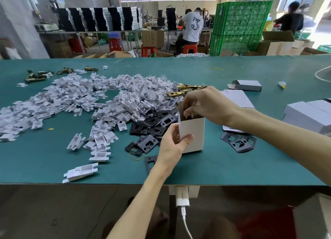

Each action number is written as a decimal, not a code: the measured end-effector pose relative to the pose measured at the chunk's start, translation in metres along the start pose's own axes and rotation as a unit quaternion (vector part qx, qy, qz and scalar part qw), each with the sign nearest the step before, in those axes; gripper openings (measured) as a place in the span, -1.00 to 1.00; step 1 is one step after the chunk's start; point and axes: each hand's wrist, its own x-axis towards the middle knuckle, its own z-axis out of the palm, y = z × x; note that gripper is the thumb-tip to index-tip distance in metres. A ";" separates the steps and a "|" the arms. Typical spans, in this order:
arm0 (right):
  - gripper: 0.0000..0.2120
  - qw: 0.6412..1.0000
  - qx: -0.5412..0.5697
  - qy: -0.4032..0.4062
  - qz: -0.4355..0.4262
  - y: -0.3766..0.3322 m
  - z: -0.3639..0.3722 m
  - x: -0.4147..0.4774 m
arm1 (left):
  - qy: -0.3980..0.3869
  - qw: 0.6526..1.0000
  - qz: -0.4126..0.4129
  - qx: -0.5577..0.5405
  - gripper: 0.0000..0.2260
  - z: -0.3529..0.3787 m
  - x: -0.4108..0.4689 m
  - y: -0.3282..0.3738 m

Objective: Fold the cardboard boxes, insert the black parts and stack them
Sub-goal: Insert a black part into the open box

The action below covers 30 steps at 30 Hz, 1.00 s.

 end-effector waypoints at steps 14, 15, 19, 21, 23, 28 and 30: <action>-0.80 0.995 -0.054 0.014 -0.080 -0.026 0.009 0.010 | 0.014 0.998 -0.031 0.045 -0.77 0.001 0.005 -0.009; -0.79 0.994 -0.065 0.005 -0.092 -0.034 0.015 0.015 | 0.010 0.998 -0.034 0.046 -0.76 0.001 0.005 -0.009; -0.80 0.979 -0.164 -0.035 -0.117 -0.057 0.054 0.044 | -0.003 0.997 -0.019 0.081 -0.73 -0.001 0.005 -0.010; -0.85 0.967 -0.217 -0.080 -0.107 -0.062 0.078 0.059 | -0.011 0.995 -0.010 0.101 -0.79 -0.002 0.004 -0.012; -0.92 0.955 -0.257 -0.130 -0.073 -0.061 0.099 0.075 | -0.009 0.994 -0.003 0.112 -0.79 -0.002 0.003 -0.013; -0.79 0.953 -0.220 -0.205 0.029 -0.053 0.134 0.093 | 0.004 0.986 -0.015 0.167 -0.85 -0.002 0.004 -0.014; -0.95 0.960 -0.220 -0.170 0.042 -0.051 0.142 0.092 | 0.004 0.984 -0.035 0.175 -0.65 -0.004 0.001 -0.015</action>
